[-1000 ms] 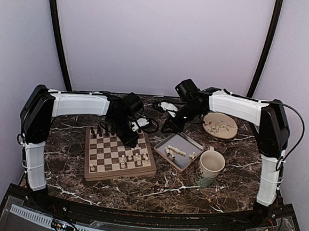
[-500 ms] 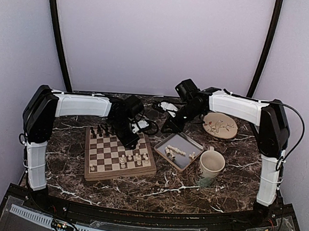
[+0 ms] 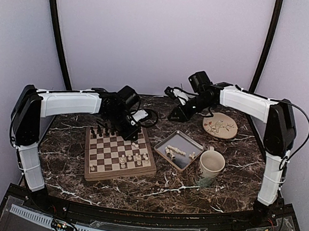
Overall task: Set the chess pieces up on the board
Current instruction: Pick up the pawn from the chessboard, then place the pawn on d2.
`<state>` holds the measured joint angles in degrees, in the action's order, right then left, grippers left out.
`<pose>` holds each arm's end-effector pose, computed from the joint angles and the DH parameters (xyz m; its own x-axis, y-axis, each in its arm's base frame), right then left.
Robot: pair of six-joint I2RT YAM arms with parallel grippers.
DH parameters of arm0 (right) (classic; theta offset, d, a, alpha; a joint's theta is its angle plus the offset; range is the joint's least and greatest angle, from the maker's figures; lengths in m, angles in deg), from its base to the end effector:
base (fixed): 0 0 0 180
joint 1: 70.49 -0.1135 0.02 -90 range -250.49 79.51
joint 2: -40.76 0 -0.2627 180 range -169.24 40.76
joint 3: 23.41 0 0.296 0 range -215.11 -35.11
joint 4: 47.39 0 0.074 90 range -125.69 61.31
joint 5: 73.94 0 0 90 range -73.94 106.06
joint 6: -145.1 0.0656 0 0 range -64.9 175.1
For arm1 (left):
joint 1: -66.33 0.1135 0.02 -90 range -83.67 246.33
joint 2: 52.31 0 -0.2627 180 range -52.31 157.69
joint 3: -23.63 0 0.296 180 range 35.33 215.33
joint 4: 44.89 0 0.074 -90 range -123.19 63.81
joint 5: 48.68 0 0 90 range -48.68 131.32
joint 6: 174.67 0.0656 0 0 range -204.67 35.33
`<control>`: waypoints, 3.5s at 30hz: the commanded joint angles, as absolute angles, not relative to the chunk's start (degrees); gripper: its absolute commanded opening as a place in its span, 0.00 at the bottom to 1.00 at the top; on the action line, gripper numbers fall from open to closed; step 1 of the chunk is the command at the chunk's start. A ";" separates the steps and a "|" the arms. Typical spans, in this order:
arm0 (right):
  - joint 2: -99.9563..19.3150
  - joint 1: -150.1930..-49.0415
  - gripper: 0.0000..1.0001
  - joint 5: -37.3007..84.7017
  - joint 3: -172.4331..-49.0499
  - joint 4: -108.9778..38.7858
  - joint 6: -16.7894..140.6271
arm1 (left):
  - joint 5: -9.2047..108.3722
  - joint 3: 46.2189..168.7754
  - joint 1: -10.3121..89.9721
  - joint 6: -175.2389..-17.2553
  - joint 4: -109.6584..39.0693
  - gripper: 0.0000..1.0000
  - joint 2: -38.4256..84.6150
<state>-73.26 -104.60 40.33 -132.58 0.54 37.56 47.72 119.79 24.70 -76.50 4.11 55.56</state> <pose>0.4012 0.3043 0.2219 -0.4126 -0.6113 -0.6754 -0.8824 0.4522 0.1298 0.3379 -0.3101 0.1821 -0.5457 0.6739 -0.4981 0.7865 0.6171 -0.0267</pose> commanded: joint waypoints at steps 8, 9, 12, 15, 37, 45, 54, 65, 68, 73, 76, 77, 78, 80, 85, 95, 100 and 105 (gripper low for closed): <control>-74.65 -103.16 0.37 58.86 -130.65 -4.27 48.83 | 48.64 117.69 24.79 -78.16 -0.50 0.04 51.27; -75.19 -103.18 0.36 59.39 -131.03 -4.23 49.00 | 48.50 117.62 24.79 -78.21 -0.27 0.04 51.12; -75.77 -103.22 0.36 59.06 -131.70 -4.22 49.00 | 47.80 117.13 24.91 -78.69 0.43 0.04 50.22; -75.60 -103.26 0.36 58.10 -131.42 -4.14 48.28 | 47.22 116.60 25.18 -79.78 2.65 0.04 49.17; -74.09 -103.23 0.36 55.45 -129.67 -3.15 43.95 | 51.12 100.81 26.77 -82.23 7.84 0.07 40.96; -73.77 -103.27 0.36 54.49 -129.51 -2.91 43.36 | 51.64 100.26 26.72 -81.94 7.53 0.07 42.64; -74.15 -103.23 0.36 54.60 -129.67 -2.78 43.27 | 51.68 99.49 26.60 -82.11 7.18 0.08 43.81; -74.49 -103.26 0.36 54.48 -129.81 -2.49 43.07 | 50.78 99.66 26.05 -82.02 6.64 0.10 46.07; -74.56 -103.22 0.36 54.49 -129.78 -2.51 43.01 | 50.53 99.74 26.07 -82.11 6.38 0.10 46.30; -74.73 -103.23 0.36 54.48 -129.68 -2.40 42.87 | 50.00 100.01 25.94 -82.16 6.51 0.14 46.74; -74.74 -103.19 0.36 54.50 -129.70 -2.29 42.89 | 49.61 99.97 25.98 -82.11 7.00 0.19 46.64; -74.75 -103.21 0.36 54.48 -129.70 -2.29 42.89 | 49.52 99.96 25.99 -82.19 6.98 0.21 46.45; -74.73 -103.23 0.36 54.55 -129.75 -2.34 42.89 | 49.48 99.85 25.94 -82.25 6.93 0.23 46.24; -74.85 -103.22 0.36 54.66 -129.76 -2.30 42.89 | 49.33 99.84 25.99 -82.37 6.92 0.25 45.82; -74.91 -103.33 0.36 54.69 -130.01 -2.12 42.89 | 49.56 100.10 25.99 -82.88 6.33 0.27 44.60; -74.21 -106.59 0.36 48.69 -130.98 -2.13 41.96 | 50.63 100.87 27.88 -83.67 7.73 0.37 35.96; -74.98 -112.62 0.37 41.11 -132.08 -2.12 40.73 | 50.99 98.36 33.55 -86.25 2.28 0.38 30.21; -77.69 -118.11 0.38 33.52 -135.12 -1.53 40.80 | 46.50 94.91 37.39 -90.59 -5.12 0.39 27.06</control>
<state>-76.03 -114.81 40.75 -131.46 -1.71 41.59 49.81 97.72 35.46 -86.54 0.68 29.25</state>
